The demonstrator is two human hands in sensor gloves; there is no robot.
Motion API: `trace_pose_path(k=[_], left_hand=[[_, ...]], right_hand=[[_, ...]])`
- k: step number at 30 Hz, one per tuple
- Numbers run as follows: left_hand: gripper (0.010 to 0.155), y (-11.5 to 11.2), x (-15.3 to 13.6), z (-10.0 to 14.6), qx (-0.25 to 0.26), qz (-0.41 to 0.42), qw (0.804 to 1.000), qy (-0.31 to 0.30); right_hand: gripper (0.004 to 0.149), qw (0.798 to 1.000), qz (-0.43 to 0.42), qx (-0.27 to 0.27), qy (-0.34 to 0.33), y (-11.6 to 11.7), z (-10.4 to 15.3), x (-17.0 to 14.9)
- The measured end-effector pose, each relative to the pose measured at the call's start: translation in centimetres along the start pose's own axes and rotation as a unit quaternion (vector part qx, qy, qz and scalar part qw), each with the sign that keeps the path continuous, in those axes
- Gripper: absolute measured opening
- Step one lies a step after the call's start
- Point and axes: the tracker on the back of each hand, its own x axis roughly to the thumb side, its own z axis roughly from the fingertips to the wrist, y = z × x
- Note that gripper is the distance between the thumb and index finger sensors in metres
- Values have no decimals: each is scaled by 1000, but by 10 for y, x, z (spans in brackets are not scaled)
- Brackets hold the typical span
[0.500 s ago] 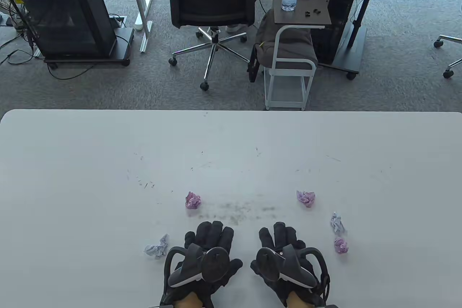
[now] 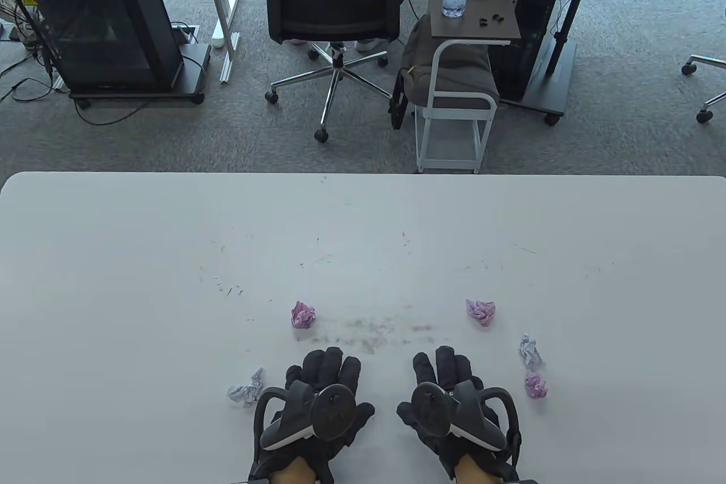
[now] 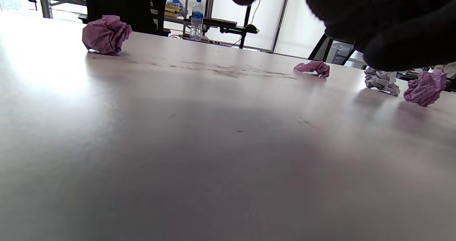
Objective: Flatten crumpled invoices and stack
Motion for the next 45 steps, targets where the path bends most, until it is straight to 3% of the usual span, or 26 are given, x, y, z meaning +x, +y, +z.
trace_pose_path(k=[6, 13, 16, 28, 30, 33, 35, 38, 41, 45], left_hand=[[66, 0, -40, 10, 11, 38, 990, 134], [65, -21, -76, 17, -66, 105, 967, 221], [61, -25, -75, 14, -98, 91, 964, 231], [59, -16, -55, 7, -75, -22, 972, 222], [57, -13, -50, 6, -65, 4, 976, 208], [56, -8, -48, 6, -36, 131, 974, 182], [56, -7, -48, 7, -22, 252, 958, 136], [56, -3, -48, 8, 5, 428, 901, 75], [56, 3, -44, 10, 39, 539, 841, 30], [56, 8, -33, 13, 69, 605, 793, -41]], right_hand=[[80, 1000, -28, 8, -4, -3, 0, -2], [80, 998, -51, 20, -40, -10, 1, 5], [80, 997, -61, 23, -44, -13, 1, 5], [79, 994, -93, 35, -49, -15, 1, 3], [79, 994, -93, 37, -49, -15, 1, 3], [79, 992, -109, 36, -53, -17, 1, 2], [79, 990, -123, 33, -61, -18, 1, 1], [80, 989, -126, 24, -71, -22, 3, 4], [82, 989, -118, 14, -92, -28, 4, 10], [85, 979, -150, 18, -140, -32, 9, 21]])
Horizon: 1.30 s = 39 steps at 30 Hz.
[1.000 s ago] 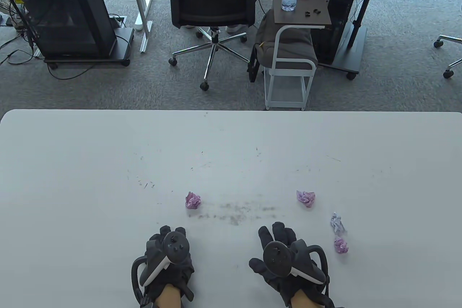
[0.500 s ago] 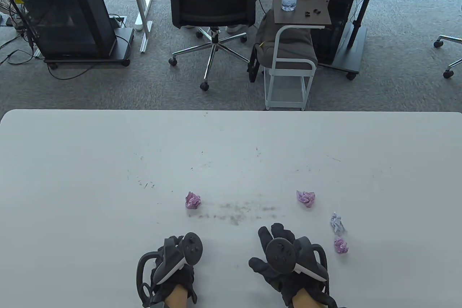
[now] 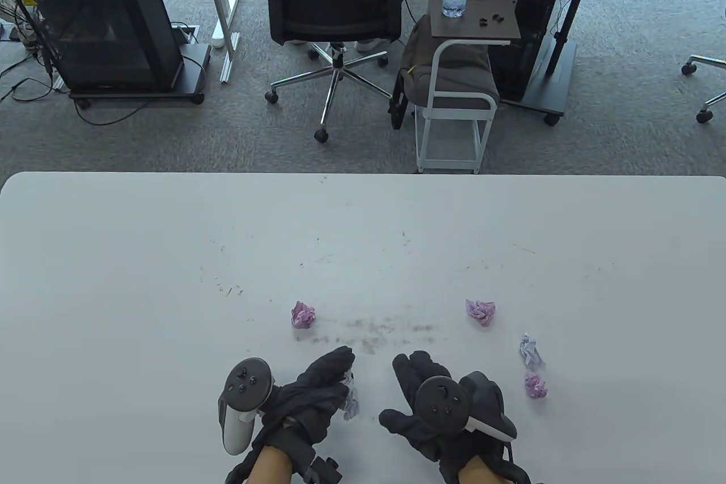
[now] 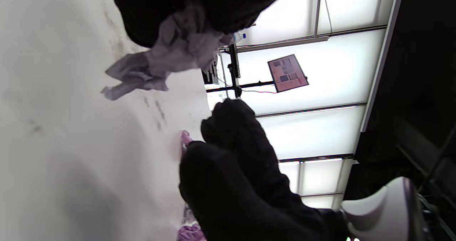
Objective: Flatten crumpled invoices and stack
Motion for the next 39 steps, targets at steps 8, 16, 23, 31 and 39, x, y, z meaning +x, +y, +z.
trace_pose_path(k=[8, 16, 23, 31, 39], left_hand=[[61, -21, 14, 3, -58, 95, 990, -82], [72, -25, 25, 5, -44, -109, 991, -66], [49, -20, 19, 4, -15, -82, 995, -52], [44, -15, 18, 7, 11, 29, 997, -77], [46, -8, 23, 12, 75, -100, 989, -76]], right_hand=[[87, 980, -126, -117, -104, -3, 8, 23], [57, 970, -115, -194, -94, -16, 16, 16], [57, 974, -79, -190, -91, -21, 19, 15], [54, 966, -150, -200, -66, -23, 21, 2], [74, 984, -118, -117, -70, -14, 16, 1]])
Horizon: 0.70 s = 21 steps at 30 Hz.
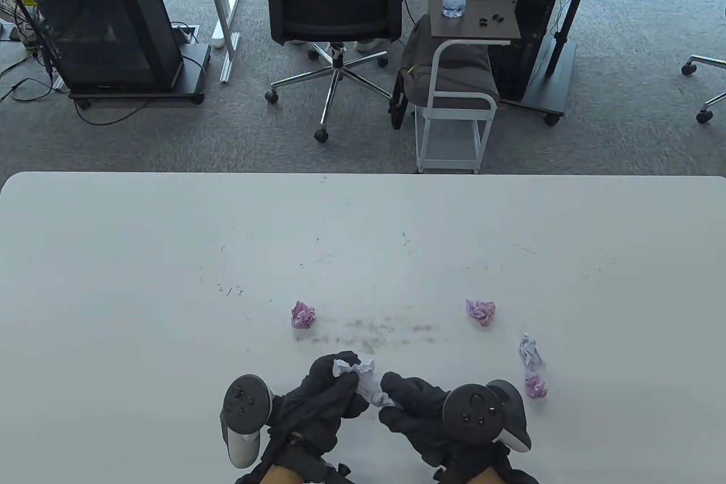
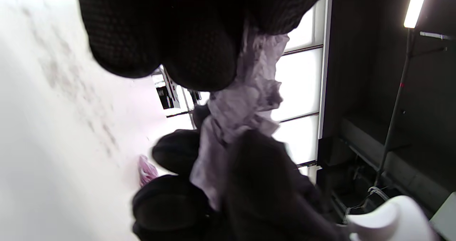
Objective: Flatten crumpled invoices and stack
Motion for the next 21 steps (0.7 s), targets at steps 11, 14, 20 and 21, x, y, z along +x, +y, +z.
trace_pose_path(k=[11, 14, 20, 21], left_hand=[[45, -18, -4, 1, -42, 43, 998, 31], [45, -16, -7, 1, -43, 71, 996, 39], [45, -18, -11, 1, -58, 129, 989, 43], [45, -19, -10, 1, -62, 134, 988, 42]], right_hand=[[43, 993, 56, -103, -4, 1, -1, 15], [40, 995, -16, -98, 2, -2, 0, 9], [59, 994, -86, -65, 18, 1, 0, 0], [68, 995, -85, -49, 16, 3, 0, 1]])
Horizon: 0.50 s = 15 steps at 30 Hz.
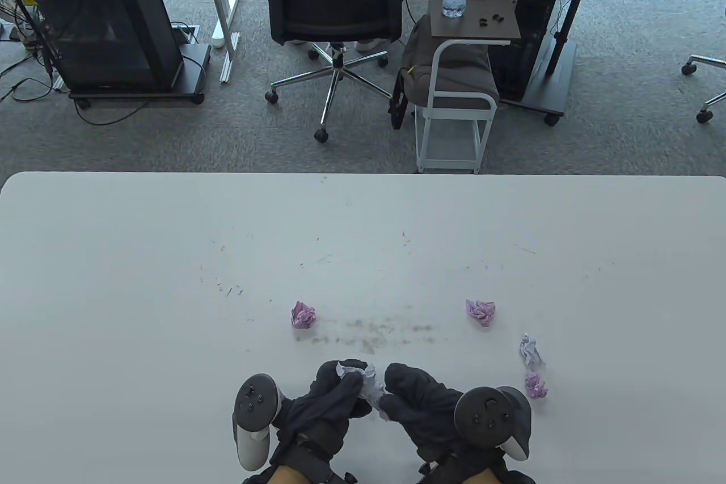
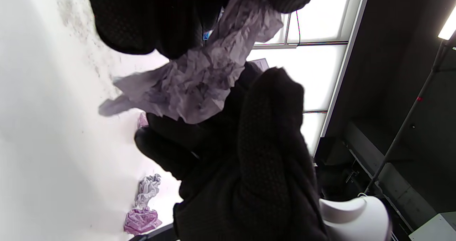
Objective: Flatten crumpled invoices and stack
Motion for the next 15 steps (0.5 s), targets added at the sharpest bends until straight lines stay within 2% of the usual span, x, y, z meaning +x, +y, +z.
trace_pose_path(k=[3, 5, 7, 10, 13, 15], left_hand=[[45, -4, -1, -1, -22, 21, 1000, 1], [45, -7, -2, -1, -33, 30, 999, 2], [45, -7, -1, -2, -36, 28, 999, 0], [49, -4, 0, -3, -44, 30, 998, -21], [72, -1, 4, -7, -115, 74, 988, -77], [81, 0, 5, -7, -138, 76, 984, -83]], right_hand=[[72, 997, 74, -11, -13, 8, -1, 6], [64, 990, 131, -50, -18, 10, -2, 11], [49, 986, 151, -66, -24, 10, -2, 14], [41, 992, 97, -76, -16, 6, -1, 11], [40, 998, -12, -57, -3, 0, -1, 2], [40, 996, -91, -19, 5, -3, -1, -4]])
